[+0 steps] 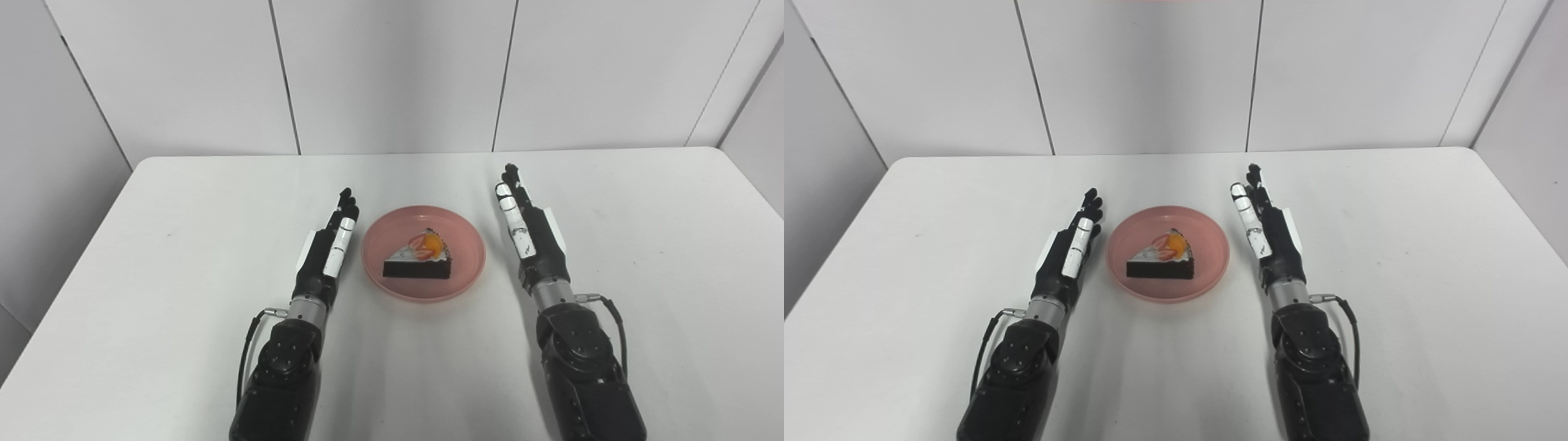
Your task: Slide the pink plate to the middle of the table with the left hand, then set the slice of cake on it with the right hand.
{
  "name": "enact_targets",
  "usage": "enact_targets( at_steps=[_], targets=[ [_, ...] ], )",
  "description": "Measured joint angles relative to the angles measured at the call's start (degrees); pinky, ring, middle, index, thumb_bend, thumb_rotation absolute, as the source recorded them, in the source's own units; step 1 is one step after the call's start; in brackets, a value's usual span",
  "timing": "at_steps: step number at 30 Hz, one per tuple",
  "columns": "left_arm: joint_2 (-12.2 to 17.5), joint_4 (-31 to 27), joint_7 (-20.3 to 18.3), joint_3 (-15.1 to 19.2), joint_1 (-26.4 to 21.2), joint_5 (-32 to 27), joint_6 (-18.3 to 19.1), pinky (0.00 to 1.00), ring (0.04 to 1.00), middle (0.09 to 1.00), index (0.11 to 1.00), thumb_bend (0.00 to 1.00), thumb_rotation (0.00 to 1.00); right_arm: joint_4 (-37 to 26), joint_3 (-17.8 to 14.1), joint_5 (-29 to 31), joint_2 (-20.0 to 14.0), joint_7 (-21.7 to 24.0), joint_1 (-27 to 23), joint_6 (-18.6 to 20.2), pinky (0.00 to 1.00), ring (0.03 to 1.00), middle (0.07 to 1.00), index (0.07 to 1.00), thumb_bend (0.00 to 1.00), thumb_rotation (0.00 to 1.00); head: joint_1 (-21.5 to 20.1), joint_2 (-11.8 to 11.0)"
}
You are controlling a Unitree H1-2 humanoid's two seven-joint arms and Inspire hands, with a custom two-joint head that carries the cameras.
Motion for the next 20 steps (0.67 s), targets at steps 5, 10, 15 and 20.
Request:
enact_targets(
  at_steps=[5, 10, 15, 20],
  targets=[
    [0.1, 0.1, 0.0, -0.1, 0.0, 0.1, 0.0, 1.00, 1.000, 1.000, 1.000, 0.76, 1.00, -0.8, -0.8, 2.9, 0.4, 0.3, 0.0, 2.0, 1.00, 1.000, 1.000, 1.000, 0.47, 1.00, -0.1, 0.1],
    [0.0, 0.5, 0.4, 0.1, -0.3, 0.1, -0.1, 1.00, 1.000, 1.000, 1.000, 0.72, 1.00, -1.5, -1.2, 4.7, 0.5, 0.4, 0.1, 2.9, 1.00, 1.000, 1.000, 1.000, 0.45, 0.99, -0.3, 0.3],
    [0.0, 0.5, 0.6, 0.1, -0.3, -0.1, -0.1, 1.00, 1.000, 1.000, 1.000, 0.77, 1.00, -4.7, -1.7, 6.5, 1.2, 0.0, 1.6, 6.6, 1.00, 1.000, 1.000, 1.000, 0.45, 0.93, -0.4, 0.4],
    [0.0, 0.7, 0.6, 0.3, -0.5, -0.3, 0.0, 1.00, 1.000, 1.000, 1.000, 0.75, 1.00, -8.7, -0.7, 4.7, 2.6, -1.5, 5.0, 8.7, 1.00, 1.000, 1.000, 1.000, 0.45, 0.89, -0.5, 0.7]
  ],
)
